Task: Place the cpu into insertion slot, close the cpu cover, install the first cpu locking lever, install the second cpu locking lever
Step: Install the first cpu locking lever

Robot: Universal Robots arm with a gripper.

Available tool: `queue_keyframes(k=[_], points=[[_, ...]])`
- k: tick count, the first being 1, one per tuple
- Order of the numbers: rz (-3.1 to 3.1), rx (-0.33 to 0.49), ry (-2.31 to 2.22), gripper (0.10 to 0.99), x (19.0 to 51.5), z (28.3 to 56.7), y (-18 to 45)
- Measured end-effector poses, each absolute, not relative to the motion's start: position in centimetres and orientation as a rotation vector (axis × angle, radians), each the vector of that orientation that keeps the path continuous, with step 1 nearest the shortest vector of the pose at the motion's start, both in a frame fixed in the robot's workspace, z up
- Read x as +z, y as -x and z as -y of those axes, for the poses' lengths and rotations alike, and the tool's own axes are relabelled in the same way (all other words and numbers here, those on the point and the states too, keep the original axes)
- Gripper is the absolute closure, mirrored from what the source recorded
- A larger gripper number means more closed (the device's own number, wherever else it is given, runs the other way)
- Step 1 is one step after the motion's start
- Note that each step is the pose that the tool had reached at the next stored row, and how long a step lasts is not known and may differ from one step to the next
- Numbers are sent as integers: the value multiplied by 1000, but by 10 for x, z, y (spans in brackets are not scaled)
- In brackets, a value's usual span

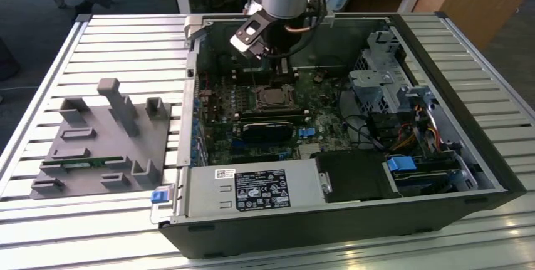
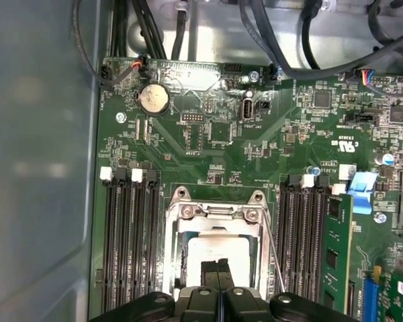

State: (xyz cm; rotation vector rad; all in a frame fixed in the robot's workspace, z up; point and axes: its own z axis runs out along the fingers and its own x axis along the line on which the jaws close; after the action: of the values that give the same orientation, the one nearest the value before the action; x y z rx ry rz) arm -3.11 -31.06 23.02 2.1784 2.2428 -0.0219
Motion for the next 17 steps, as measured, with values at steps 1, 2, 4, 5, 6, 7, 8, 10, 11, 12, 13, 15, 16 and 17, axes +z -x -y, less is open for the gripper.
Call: queue_keyframes(k=[1, 2, 4, 5, 6, 7, 8, 10, 11, 12, 13, 15, 16, 17], points=[[-2243, -22, -2178, 980, 232, 311, 31], [-2243, -22, -2178, 980, 233, 311, 31], [-2243, -22, -2178, 980, 236, 311, 31], [-2243, -22, -2178, 980, 238, 311, 31], [-2243, -22, -2178, 980, 240, 311, 31], [-2243, -22, -2178, 980, 241, 311, 31], [-2243, -22, -2178, 980, 243, 311, 31], [-2243, -22, -2178, 980, 246, 311, 31], [-2243, -22, -2178, 980, 248, 311, 31], [-2243, -22, -2178, 980, 250, 311, 31], [-2243, -22, -2178, 980, 252, 311, 31], [-2243, -22, -2178, 980, 255, 311, 31], [-2243, -21, -2178, 980, 257, 311, 31], [-2243, -21, -2178, 980, 260, 311, 31]])
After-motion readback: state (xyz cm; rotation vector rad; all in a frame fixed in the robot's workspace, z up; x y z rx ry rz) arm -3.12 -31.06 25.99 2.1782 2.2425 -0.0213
